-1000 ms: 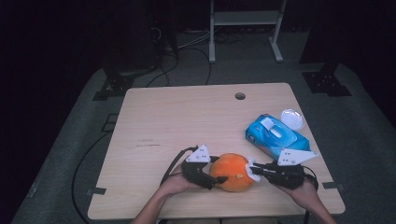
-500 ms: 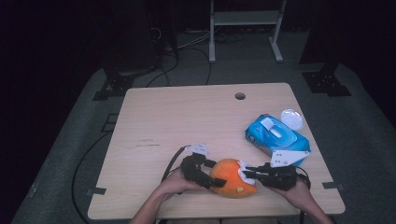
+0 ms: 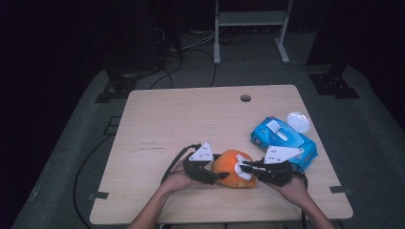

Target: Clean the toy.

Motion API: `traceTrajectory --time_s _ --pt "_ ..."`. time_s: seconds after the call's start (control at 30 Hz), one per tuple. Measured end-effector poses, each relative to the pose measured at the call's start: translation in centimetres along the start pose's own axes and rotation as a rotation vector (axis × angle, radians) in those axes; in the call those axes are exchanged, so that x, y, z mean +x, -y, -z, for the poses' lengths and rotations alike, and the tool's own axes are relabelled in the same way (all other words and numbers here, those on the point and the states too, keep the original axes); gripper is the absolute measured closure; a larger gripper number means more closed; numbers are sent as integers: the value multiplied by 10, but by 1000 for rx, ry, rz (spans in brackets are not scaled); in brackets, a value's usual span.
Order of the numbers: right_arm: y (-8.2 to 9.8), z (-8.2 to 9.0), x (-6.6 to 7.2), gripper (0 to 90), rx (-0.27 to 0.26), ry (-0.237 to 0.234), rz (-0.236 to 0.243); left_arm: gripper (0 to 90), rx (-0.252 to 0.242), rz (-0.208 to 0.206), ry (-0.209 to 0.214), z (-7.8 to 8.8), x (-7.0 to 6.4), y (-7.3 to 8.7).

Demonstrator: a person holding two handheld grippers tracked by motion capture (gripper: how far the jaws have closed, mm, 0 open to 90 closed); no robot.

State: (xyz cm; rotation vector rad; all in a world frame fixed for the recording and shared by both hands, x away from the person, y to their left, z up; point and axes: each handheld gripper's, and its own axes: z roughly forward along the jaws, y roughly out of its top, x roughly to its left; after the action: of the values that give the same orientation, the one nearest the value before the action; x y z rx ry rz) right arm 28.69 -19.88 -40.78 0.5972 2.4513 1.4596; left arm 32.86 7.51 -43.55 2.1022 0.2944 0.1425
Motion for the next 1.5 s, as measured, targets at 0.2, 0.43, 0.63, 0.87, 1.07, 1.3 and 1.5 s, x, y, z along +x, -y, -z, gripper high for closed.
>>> traceTrajectory --time_s 0.2,0.43,0.63,0.87,1.07,1.3,1.5 --pt "16 6 2 835 32 27 15 292 -19 53 7 7 4 18" --pt "25 13 -1 835 23 12 -28 205 -51 156 62 3 11 12" --pt "7 2 -6 835 -34 26 -8 266 -14 62 28 3 -2 11" --pt "26 8 -20 835 -4 55 -65 220 -23 73 15 5 -4 14" --pt "41 17 -16 835 35 47 -97 234 -19 48 10 3 -7 10" --pt "7 5 -9 834 -23 19 -30 265 25 -60 -4 2 -20 5" --pt "27 12 -17 835 7 40 -73 211 -36 31 39 7 -12 6"
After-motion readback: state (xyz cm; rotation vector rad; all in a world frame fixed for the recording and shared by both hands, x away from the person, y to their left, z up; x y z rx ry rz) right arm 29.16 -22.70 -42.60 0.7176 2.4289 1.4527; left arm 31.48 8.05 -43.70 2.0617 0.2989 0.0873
